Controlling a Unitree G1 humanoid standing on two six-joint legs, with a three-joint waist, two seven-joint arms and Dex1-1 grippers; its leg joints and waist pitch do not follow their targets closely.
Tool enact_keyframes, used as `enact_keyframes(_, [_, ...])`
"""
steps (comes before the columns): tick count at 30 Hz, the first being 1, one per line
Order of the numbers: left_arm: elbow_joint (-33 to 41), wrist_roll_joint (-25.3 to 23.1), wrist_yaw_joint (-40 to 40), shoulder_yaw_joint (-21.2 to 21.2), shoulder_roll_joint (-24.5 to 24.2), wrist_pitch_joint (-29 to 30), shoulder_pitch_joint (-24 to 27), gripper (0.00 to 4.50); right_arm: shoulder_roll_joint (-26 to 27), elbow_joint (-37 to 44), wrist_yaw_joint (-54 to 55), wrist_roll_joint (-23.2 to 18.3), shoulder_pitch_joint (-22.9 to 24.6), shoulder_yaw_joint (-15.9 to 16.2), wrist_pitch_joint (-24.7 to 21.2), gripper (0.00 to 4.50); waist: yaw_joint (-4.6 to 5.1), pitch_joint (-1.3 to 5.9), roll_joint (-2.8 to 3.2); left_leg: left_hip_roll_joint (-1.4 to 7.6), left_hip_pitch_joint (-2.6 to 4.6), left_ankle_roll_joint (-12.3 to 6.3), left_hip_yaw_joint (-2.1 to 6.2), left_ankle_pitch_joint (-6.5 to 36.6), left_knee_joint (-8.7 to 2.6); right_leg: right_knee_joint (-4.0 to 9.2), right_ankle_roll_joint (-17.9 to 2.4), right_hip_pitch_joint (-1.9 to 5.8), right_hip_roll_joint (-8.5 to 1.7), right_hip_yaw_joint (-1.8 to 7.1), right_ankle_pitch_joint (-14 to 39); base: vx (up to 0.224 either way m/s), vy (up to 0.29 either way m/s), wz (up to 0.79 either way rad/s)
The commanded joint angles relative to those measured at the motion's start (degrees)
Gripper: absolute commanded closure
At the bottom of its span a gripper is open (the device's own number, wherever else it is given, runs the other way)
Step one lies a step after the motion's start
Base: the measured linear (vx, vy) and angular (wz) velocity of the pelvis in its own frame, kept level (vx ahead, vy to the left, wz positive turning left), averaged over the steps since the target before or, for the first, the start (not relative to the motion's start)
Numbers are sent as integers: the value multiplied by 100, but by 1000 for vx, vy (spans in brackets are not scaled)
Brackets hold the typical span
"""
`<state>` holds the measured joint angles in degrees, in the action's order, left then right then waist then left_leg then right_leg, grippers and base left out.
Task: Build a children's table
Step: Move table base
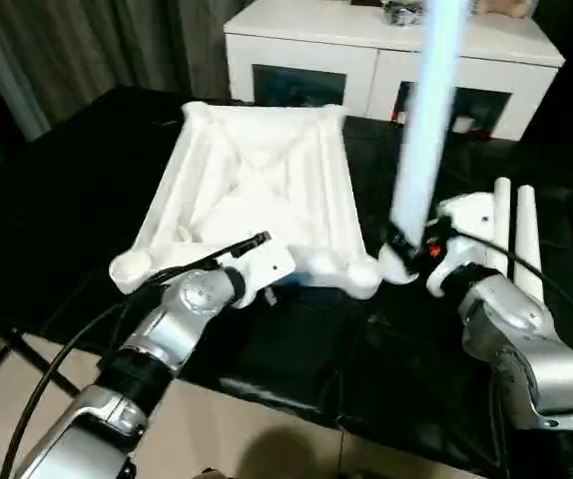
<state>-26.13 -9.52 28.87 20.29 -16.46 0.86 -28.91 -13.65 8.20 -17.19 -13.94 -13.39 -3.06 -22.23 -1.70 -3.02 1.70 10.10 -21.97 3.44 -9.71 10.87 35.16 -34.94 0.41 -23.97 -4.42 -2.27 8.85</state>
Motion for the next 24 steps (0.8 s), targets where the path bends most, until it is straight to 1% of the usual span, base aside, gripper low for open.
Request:
enact_keyframes(1, [592, 433, 185, -334, -28, 5, 192, 30, 96, 119, 195, -81, -11, -185, 23, 265, -18, 413, 21, 209, 19, 35, 115, 1546, -486, 420, -1176, 336, -318, 174, 1366, 0, 0, 0])
enact_keyframes(2, [779, 587, 236, -425, -14, 4, 293, 30, 115, 145, 222, -73, 1, -191, 22, 265, -17, 418, 21, 208, 30, -4, 100, 1517, -475, 423, -1199, 318, -304, 177, 1319, 0, 0, 0])
enact_keyframes(3, [1153, 917, 330, -622, 35, -17, 504, 30, 154, 197, 290, -45, 26, -196, 12, 265, -35, 438, 48, 214, 71, -41, 88, 1396, -443, 389, -1278, 299, -296, 186, 1106, 0, 0, 0])
enact_keyframes(4, [1450, 1129, 234, -808, 105, 9, 698, 30, 182, 229, 345, 8, 61, -177, 57, 265, -32, 418, 87, 216, 31, -83, 83, 1342, -462, 378, -1332, 311, -284, 175, 1020, 0, 0, 0])
enact_keyframes(5, [1621, 1261, 136, -924, 154, 16, 819, 30, 207, 251, 394, 43, 84, -166, 90, 265, -25, 408, 79, 216, 44, -115, 69, 1388, -461, 400, -1334, 296, -273, 176, 1048, 0, 0, 0])
enact_keyframes(6, [1824, 1536, -298, -1305, 403, 240, 1011, 30, 233, 238, 479, 119, 126, -114, 10, 265, -17, 394, 80, 202, 38, -147, 55, 1448, -452, 408, -1329, 300, -263, 172, 1185, 0, 0, 0])
enact_keyframes(7, [1854, 1580, -369, -1367, 445, 277, 1040, 30, 237, 236, 492, 132, 133, -105, -5, 265, -18, 395, 92, 205, 52, -135, 52, 1491, -449, 415, -1301, 295, -260, 170, 1291, 0, 0, 0])
enact_keyframes(8, [1924, 1644, -783, -1634, 606, 149, 1180, 30, 278, 164, 598, 188, 138, -96, -55, 265, -19, 394, 69, 200, 69, -142, 47, 1538, -446, 442, -1255, 280, -253, 170, 1408, 0, 0, 0])
enact_keyframes(9, [1943, 1626, -867, -1673, 624, 106, 1214, 30, 291, 147, 628, 199, 137, -100, -55, 265, -8, 378, 44, 190, 50, -145, 50, 1596, -451, 457, -1141, 290, -248, 168, 1655, 0, 0, 0])
enact_keyframes(10, [1952, 1490, -1099, -1760, 633, 97, 1276, 30, 360, 116, 708, 175, 129, -143, -62, 265, 38, 415, 107, 200, 348, 186, -203, 1730, -224, 718, -729, -56, 19, 355, 2208, -55, -12, -13])
enact_keyframes(11, [1969, 1350, -1341, -1853, 651, 6, 1342, 30, 428, 99, 771, 195, 115, -137, -49, 265, 28, 392, 11, 125, 461, 419, -224, 2024, -163, 678, -613, -140, 138, 317, 2452, -55, -12, -13])
enact_keyframes(12, [2040, 1331, -1473, -1943, 695, 124, 1394, 30, 483, 87, 815, 214, 100, -117, -42, 265, 22, 360, 17, 73, 414, 566, -253, 2154, -173, 712, -313, -160, 301, 361, 2683, -78, -29, -38])
enact_keyframes(13, [2102, 1331, -1588, -2018, 750, 256, 1411, 30, 520, 73, 836, 240, 84, -77, -38, 265, 49, 346, 4, 60, 468, 553, -263, 2320, -135, 743, -53, -269, 422, 361, 2811, -36, -24, -55])
enact_keyframes(14, [2213, 1356, -1630, -2054, 787, 386, 1434, 30, 529, 64, 844, 278, 74, -23, -24, 265, 53, 354, 20, 48, 449, 525, -263, 2314, -118, 739, 45, -255, 457, 374, 2833, -36, -24, -55])
enact_keyframes(15, [2326, 1355, -1617, -2045, 798, 382, 1448, 30, 534, 51, 849, 312, 61, 28, -16, 265, 73, 354, 25, 58, 465, 443, -239, 2331, -113, 744, 170, -288, 511, 368, 2809, -14, 24, -60])
enact_keyframes(16, [2409, 1251, -1655, -2005, 781, 396, 1449, 30, 547, 43, 859, 328, 51, 58, -14, 265, 93, 378, 5, 49, 407, 320, -225, 2223, -119, 734, 263, -234, 515, 363, 2696, 23, 64, -66])
enact_keyframes(17, [2472, 1118, -1757, -1972, 776, 500, 1435, 30, 567, 33, 880, 341, 38, 82, -15, 265, 92, 416, -13, 36, 297, 236, -208, 1948, -145, 684, 305, -119, 500, 426, 2415, 23, 64, -66])
enact_keyframes(18, [2494, 1038, -1815, -1948, 773, 506, 1416, 30, 585, 20, 888, 342, 26, 95, -17, 265, 87, 422, -14, 23, 271, 220, -216, 1860, -134, 687, 307, -124, 524, 464, 2329, 23, 63, -64])
enact_keyframes(19, [2559, 1110, -1889, -1992, 853, 579, 1415, 30, 599, -2, 894, 350, 17, 110, -18, 265, 112, 439, -1, 13, 338, 146, -248, 1911, -99, 737, 285, -202, 575, 467, 2370, -11, 53, -56])
enact_keyframes(20, [2624, 1228, -1895, -2024, 912, 694, 1423, 30, 601, -15, 901, 356, 12, 115, -19, 265, 144, 444, -26, -11, 322, 123, -263, 1926, -77, 741, 263, -187, 609, 477, 2338, -11, 53, -56])
enact_keyframes(21, [2715, 1279, -1922, -2025, 938, 778, 1438, 30, 602, -20, 911, 356, 12, 117, -22, 265, 168, 448, -66, -72, 253, 75, -273, 1857, -43, 745, 242, -154, 641, 514, 2249, -8, 50, -55])
enact_keyframes(22, [2740, 1276, -1934, -2014, 933, 797, 1442, 30, 602, -19, 915, 355, 12, 116, -23, 265, 211, 428, -73, -94, 245, 13, -272, 1895, 6, 770, 275, -209, 684, 543, 2427, -9, 47, -53])
enact_keyframes(23, [2768, 1144, -2112, -2027, 939, 905, 1436, 30, 603, -15, 892, 351, 10, 126, -20, 265, 224, 425, -65, -99, 255, -23, -265, 1914, 28, 782, 310, -239, 714, 564, 2524, -9, 47, -53])
enact_keyframes(24, [2784, 1145, -2247, -2101, 997, 883, 1431, 30, 609, -10, 851, 333, 6, 143, -9, 265, 273, 443, -35, -115, 282, -192, -260, 1927, 76, 809, 355, -269, 812, 558, 2471, -10, 40, -51])
